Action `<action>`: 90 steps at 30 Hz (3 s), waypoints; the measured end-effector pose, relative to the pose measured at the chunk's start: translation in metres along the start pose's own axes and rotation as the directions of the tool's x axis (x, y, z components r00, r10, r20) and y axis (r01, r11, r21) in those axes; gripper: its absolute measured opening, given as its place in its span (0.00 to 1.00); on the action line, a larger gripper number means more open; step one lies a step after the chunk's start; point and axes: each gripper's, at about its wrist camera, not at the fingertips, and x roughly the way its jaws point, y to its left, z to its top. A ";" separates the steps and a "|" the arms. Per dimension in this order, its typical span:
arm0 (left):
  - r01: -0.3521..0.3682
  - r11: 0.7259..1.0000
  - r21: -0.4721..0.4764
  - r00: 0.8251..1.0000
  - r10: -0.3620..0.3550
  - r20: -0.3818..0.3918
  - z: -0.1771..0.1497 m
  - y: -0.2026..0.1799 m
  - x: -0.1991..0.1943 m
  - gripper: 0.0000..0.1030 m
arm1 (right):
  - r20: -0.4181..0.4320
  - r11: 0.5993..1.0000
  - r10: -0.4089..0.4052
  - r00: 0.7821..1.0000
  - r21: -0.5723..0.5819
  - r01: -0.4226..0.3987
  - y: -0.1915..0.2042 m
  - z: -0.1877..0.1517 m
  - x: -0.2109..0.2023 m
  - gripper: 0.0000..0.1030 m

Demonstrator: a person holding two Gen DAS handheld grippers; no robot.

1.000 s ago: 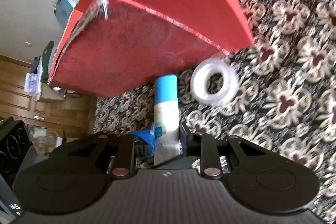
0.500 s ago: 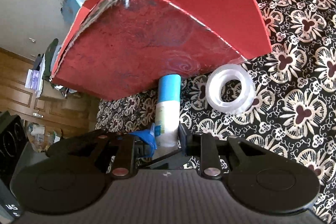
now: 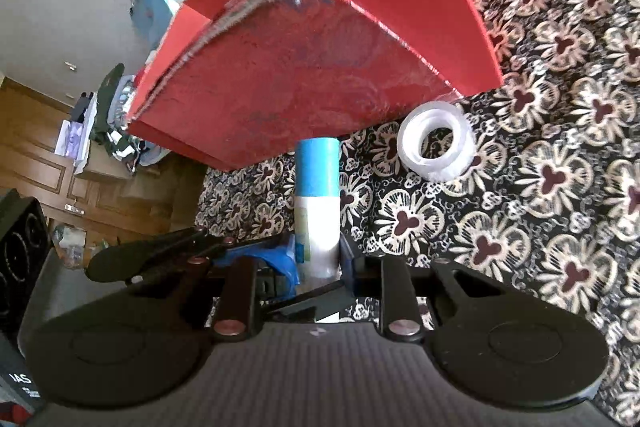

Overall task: Organize rigid objects
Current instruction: 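Lift the blue-capped tube upright off the table with the right gripper, then carry the tube over the red box with the right gripper, then lower the tube into the box and open the right gripper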

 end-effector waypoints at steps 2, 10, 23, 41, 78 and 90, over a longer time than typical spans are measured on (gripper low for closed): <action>0.019 1.000 0.025 1.000 -0.020 0.014 0.004 -0.007 -0.005 0.38 | 0.025 1.000 -0.001 1.000 0.003 0.001 0.002 -0.002 -0.009 0.05; 0.076 0.990 0.115 0.992 -0.086 0.088 0.027 -0.034 -0.024 0.37 | 0.168 0.998 -0.049 0.985 -0.034 0.056 0.011 -0.006 -0.053 0.05; 0.055 0.980 0.193 0.965 -0.102 0.242 0.064 -0.047 -0.067 0.37 | 0.329 0.996 -0.016 0.944 -0.078 0.044 0.029 0.013 -0.100 0.05; -0.008 0.997 0.070 0.917 -0.021 0.397 0.170 0.030 -0.098 0.37 | 0.385 0.929 0.021 0.923 -0.349 0.124 0.096 0.145 -0.092 0.05; -0.060 0.988 -0.141 0.996 0.049 -0.074 0.187 0.094 0.065 0.37 | -0.077 0.971 -0.138 0.987 -0.206 0.120 0.022 0.206 0.039 0.05; -0.090 0.975 -0.203 0.992 0.069 -0.109 0.187 0.100 0.068 0.38 | -0.092 0.977 -0.118 0.989 -0.188 0.099 0.018 0.210 0.048 0.05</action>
